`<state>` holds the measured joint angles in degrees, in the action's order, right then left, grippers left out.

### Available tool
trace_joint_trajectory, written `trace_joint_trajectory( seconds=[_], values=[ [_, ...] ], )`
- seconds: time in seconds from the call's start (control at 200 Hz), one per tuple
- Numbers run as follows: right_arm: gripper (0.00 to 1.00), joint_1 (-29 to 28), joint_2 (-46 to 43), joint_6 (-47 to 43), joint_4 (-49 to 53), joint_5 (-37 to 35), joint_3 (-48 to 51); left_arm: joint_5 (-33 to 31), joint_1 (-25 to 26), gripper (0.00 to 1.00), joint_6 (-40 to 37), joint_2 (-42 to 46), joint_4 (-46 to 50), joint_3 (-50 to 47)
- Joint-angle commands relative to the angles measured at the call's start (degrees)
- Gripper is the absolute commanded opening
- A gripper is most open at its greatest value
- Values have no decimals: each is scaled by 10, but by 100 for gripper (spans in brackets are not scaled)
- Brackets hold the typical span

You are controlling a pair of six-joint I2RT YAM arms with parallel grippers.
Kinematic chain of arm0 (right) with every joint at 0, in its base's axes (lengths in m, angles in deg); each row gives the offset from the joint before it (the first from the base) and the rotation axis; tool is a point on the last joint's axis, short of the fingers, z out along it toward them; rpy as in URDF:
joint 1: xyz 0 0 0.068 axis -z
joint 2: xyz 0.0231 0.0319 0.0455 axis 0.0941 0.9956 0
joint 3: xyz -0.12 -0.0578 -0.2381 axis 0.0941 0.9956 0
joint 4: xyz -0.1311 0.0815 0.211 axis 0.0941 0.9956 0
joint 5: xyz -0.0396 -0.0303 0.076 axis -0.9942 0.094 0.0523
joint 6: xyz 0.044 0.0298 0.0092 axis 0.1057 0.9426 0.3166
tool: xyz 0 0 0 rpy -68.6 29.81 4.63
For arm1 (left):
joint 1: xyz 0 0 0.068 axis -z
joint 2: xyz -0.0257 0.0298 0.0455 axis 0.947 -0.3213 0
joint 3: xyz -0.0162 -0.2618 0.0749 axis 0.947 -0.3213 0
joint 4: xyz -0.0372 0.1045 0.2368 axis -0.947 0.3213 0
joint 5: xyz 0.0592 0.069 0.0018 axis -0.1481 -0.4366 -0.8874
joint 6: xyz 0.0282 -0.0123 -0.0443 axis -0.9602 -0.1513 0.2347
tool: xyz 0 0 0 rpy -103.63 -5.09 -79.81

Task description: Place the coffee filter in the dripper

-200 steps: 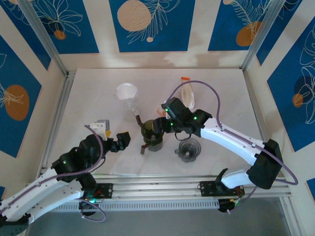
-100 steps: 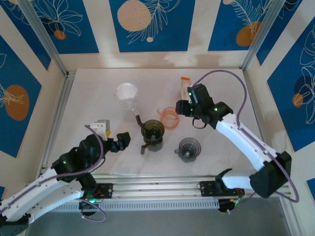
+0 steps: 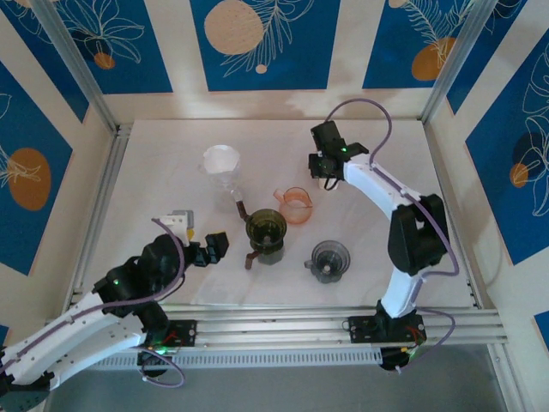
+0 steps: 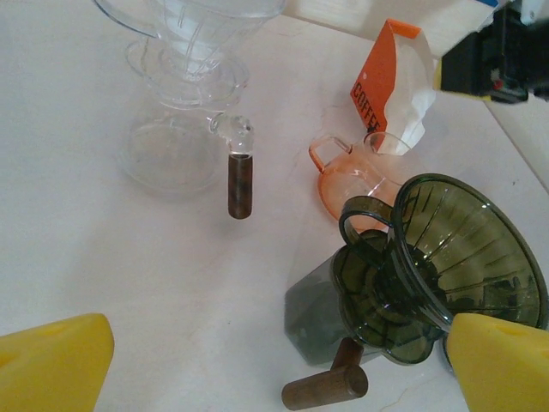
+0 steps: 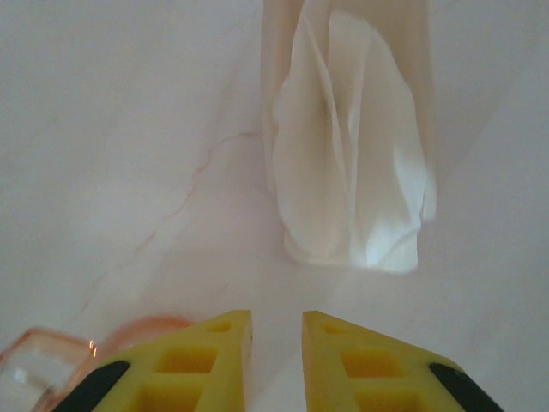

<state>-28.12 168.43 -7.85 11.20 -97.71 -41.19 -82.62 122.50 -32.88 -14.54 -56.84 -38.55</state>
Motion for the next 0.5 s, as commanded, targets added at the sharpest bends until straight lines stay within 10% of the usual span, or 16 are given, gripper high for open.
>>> trace_joint_trajectory(
  seconds=[0.0, 0.495],
  values=[
    [22, 8, 37, -37, -3, -34, -58, -14, -4, 100, -20, -5, 1, -2],
    [20, 22, 145, -89, 19, -70, -183, -30, -4, 100, -31, -8, -10, -6]
  ],
)
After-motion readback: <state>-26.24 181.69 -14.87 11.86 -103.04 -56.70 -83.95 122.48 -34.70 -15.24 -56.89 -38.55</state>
